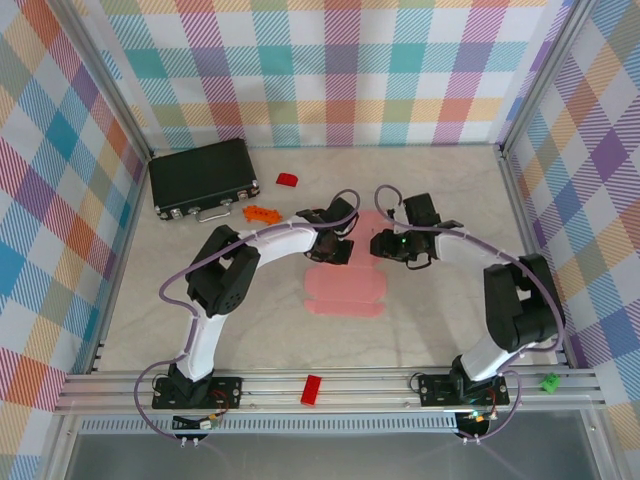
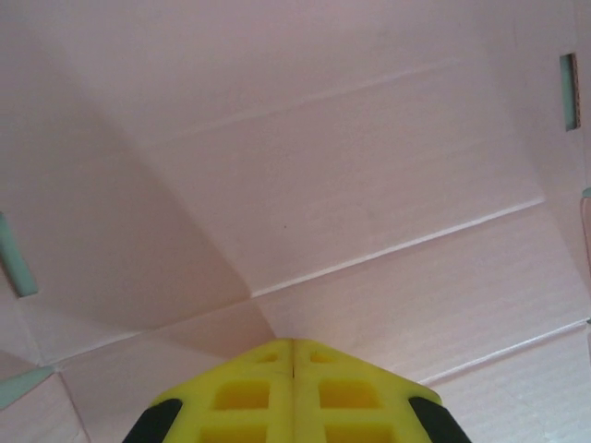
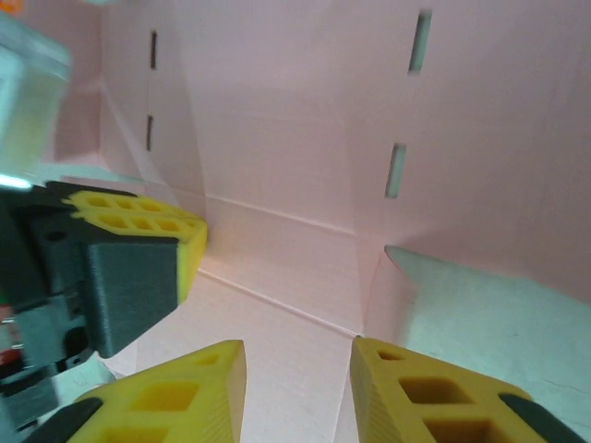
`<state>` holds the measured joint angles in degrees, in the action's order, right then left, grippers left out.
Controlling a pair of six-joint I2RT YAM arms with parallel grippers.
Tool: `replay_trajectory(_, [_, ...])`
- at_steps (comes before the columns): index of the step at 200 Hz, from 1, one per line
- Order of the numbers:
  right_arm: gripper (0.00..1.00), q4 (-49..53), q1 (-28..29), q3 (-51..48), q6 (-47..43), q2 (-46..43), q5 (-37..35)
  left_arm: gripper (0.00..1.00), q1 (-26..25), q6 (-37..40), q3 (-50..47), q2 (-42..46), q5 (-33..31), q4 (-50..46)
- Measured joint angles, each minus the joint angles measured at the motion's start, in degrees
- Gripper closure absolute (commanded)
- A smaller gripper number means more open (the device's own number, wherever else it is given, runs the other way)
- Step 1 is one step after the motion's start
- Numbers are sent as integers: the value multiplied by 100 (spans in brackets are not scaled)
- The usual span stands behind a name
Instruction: Fold the paper box
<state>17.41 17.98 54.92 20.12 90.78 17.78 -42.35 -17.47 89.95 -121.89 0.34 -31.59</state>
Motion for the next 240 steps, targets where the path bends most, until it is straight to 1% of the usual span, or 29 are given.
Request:
replay_trajectory(5, [64,59,-2,72,-20,-37,-55,93,0,50,70,-17,-31,-72])
replay_trajectory(31, [66,328,-20,533,-195,-24,-216,79,0,232,483,-26,-114,-348])
replay_trajectory(40, [68,435,-33,715,-269,46,-212,77,0,236,555,15,-131,-341])
replay_trajectory(52, [72,520,-35,992,-321,219,-212,77,0,232,533,138,-138,-363])
replay_trajectory(56, [74,544,-35,1080,-323,280,-205,78,0,232,490,205,-142,-345])
replay_trajectory(62, [75,560,-35,1207,-343,404,-190,81,0,208,376,337,-144,-313])
replay_trajectory(84, [78,634,-33,1528,-372,841,-92,100,0,-26,-328,988,-127,-144])
replay_trajectory(113, [80,737,9,1845,-372,1410,11,100,-2,-474,-1460,1672,203,278])
replay_trajectory(149, [82,859,168,2155,-361,1985,-7,100,-46,-973,-2420,1821,422,708])
replay_trajectory(200, [82,973,236,2155,-280,2317,-103,100,-57,-1167,-2695,1825,339,841])
replay_trajectory(240, [82,789,225,1788,-144,2286,-96,100,-59,-1161,-2793,1884,-35,824])
